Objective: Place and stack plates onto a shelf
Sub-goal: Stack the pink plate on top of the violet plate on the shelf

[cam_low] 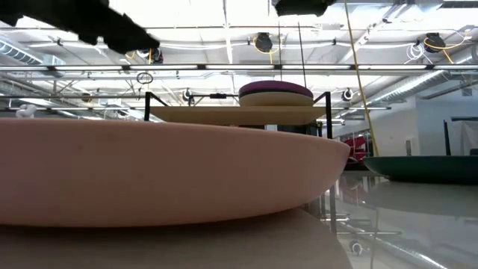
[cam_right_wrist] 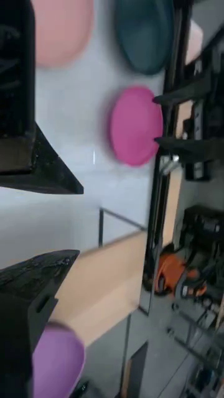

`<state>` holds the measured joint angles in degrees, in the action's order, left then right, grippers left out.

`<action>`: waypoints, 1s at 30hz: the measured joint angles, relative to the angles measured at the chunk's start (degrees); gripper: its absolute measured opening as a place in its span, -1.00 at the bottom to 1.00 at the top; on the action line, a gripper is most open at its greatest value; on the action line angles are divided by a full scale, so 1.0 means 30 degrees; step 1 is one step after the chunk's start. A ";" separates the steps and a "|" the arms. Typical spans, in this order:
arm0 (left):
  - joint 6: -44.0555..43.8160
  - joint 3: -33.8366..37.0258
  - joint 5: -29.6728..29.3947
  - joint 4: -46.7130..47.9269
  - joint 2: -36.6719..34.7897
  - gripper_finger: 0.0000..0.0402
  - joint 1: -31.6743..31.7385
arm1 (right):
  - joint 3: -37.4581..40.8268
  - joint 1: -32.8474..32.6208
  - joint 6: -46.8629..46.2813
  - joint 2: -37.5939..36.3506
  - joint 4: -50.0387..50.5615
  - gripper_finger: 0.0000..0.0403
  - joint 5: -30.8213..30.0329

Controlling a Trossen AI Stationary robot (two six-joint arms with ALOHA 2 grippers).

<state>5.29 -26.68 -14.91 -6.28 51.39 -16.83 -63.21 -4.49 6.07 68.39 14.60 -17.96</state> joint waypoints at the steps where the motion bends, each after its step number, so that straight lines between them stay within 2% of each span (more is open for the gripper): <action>1: -0.0199 0.0000 0.0704 0.0013 0.0558 0.26 -0.0159 | 0.0192 -0.0267 0.0008 -0.0081 -0.0177 -0.31 0.0000; 3: -0.0848 0.0000 0.1580 0.0091 0.1730 0.26 -0.0512 | 0.0587 -0.0668 0.0087 -0.0185 -0.0459 -0.31 -0.0011; 6: -0.2457 -0.0026 0.1495 0.1953 0.2927 0.26 -0.0826 | 0.1144 -0.0937 0.0124 -0.0248 -0.1356 -0.31 -0.0015; 8: -0.4380 -0.0450 0.0677 0.4315 0.3445 0.26 -0.0849 | 0.1403 -0.1020 0.0168 -0.0250 -0.1593 -0.31 -0.0024; 11: -0.8203 -0.1657 -0.1785 0.9350 0.4221 0.26 -0.0805 | 0.1671 -0.1042 0.0204 -0.0250 -0.1879 -0.31 -0.0034; 15: -1.1626 -0.3862 -0.2100 1.3981 0.5949 0.26 -0.0892 | 0.1761 -0.0936 0.0263 -0.0250 -0.2372 -0.31 -0.0066; 19: -1.2522 -0.5897 -0.1986 1.6251 0.8099 0.26 -0.1292 | 0.1768 -0.0889 0.0277 -0.0250 -0.2516 -0.31 -0.0080; 23: -1.3758 -0.7343 -0.0816 1.7287 1.0148 0.26 -0.1621 | 0.1768 -0.0900 0.0219 -0.0250 -0.2439 -0.31 -0.0069; 27: -1.5092 -0.8015 0.0535 1.8113 1.1669 0.26 -0.2142 | 0.1768 -0.0910 0.0196 -0.0250 -0.2135 -0.31 -0.0066; 30: -1.6207 -0.8109 0.0669 1.8961 1.2186 0.26 -0.2523 | 0.1768 -0.0910 0.0066 -0.0250 -0.2064 -0.31 -0.0066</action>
<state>-43.33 -51.00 -12.91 50.60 87.95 -24.40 -57.91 -7.22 6.26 67.64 8.40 -18.15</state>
